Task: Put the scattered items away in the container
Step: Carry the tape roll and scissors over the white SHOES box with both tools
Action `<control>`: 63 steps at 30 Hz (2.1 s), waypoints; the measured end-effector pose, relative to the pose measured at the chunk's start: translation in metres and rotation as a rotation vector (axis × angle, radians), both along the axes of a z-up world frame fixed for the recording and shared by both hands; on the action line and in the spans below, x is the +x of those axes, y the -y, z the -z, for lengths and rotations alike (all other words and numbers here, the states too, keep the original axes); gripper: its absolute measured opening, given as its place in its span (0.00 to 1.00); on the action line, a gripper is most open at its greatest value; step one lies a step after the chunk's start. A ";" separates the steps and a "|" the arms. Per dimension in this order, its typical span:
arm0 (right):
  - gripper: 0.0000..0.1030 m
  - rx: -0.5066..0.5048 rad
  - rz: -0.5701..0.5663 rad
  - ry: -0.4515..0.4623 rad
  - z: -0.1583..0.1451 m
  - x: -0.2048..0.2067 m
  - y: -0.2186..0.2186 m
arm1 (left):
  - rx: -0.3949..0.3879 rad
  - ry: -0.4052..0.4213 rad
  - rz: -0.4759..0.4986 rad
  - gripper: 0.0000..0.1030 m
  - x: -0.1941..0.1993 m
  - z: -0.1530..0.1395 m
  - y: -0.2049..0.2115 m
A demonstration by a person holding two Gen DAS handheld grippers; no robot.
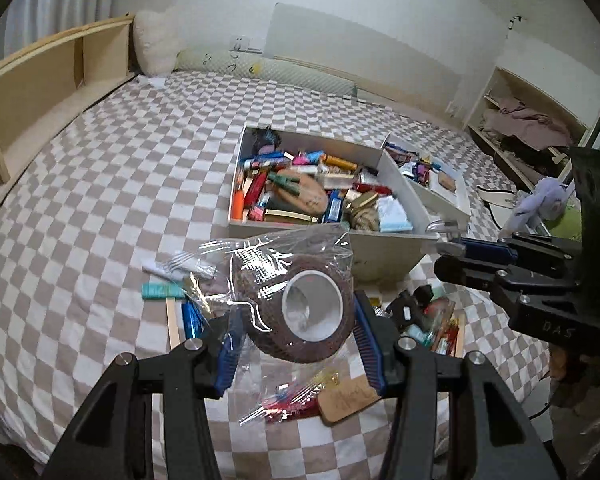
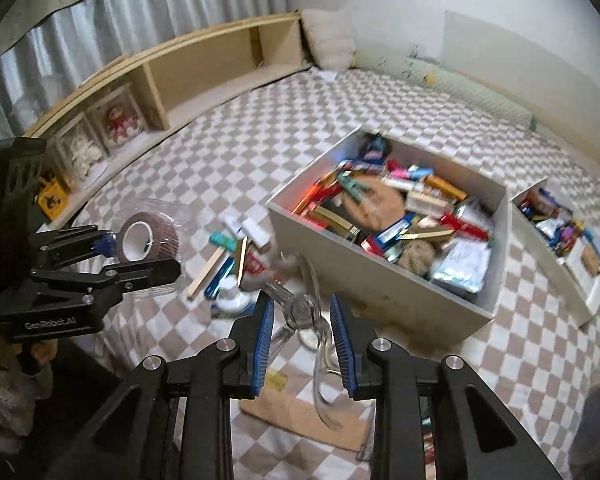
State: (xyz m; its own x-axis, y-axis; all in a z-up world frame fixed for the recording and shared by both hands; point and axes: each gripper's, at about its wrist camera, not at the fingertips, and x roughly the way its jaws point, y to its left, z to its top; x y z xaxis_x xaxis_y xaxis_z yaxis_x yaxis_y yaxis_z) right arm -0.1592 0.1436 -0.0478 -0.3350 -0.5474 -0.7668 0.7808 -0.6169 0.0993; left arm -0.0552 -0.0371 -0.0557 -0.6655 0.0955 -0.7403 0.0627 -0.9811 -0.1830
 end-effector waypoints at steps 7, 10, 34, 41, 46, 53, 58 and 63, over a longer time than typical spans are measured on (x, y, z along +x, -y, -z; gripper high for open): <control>0.29 -0.070 0.086 -0.004 -0.021 -0.029 -0.009 | -0.069 -0.021 0.034 0.49 -0.027 -0.028 -0.009; 0.29 -0.060 0.113 -0.004 -0.021 -0.041 -0.010 | -0.090 -0.027 0.032 0.49 -0.041 -0.034 -0.009; 0.84 0.217 0.103 0.292 0.150 -0.084 0.053 | -0.033 -0.008 0.095 0.49 -0.054 -0.043 0.010; 0.84 0.279 0.069 0.264 0.175 -0.083 0.087 | -0.011 0.010 0.104 0.49 -0.054 -0.037 0.020; 0.72 0.314 0.065 0.263 0.194 -0.084 0.098 | -0.007 0.023 0.110 0.49 -0.055 -0.033 0.024; 0.52 0.357 0.018 0.169 0.193 -0.071 0.096 | -0.004 0.022 0.096 0.49 -0.058 -0.032 0.030; 0.43 0.321 0.009 0.180 0.181 -0.066 0.076 | -0.006 0.028 0.082 0.49 -0.059 -0.029 0.029; 0.34 0.301 -0.016 0.169 0.169 -0.057 0.067 | -0.014 0.024 0.062 0.49 -0.057 -0.030 0.027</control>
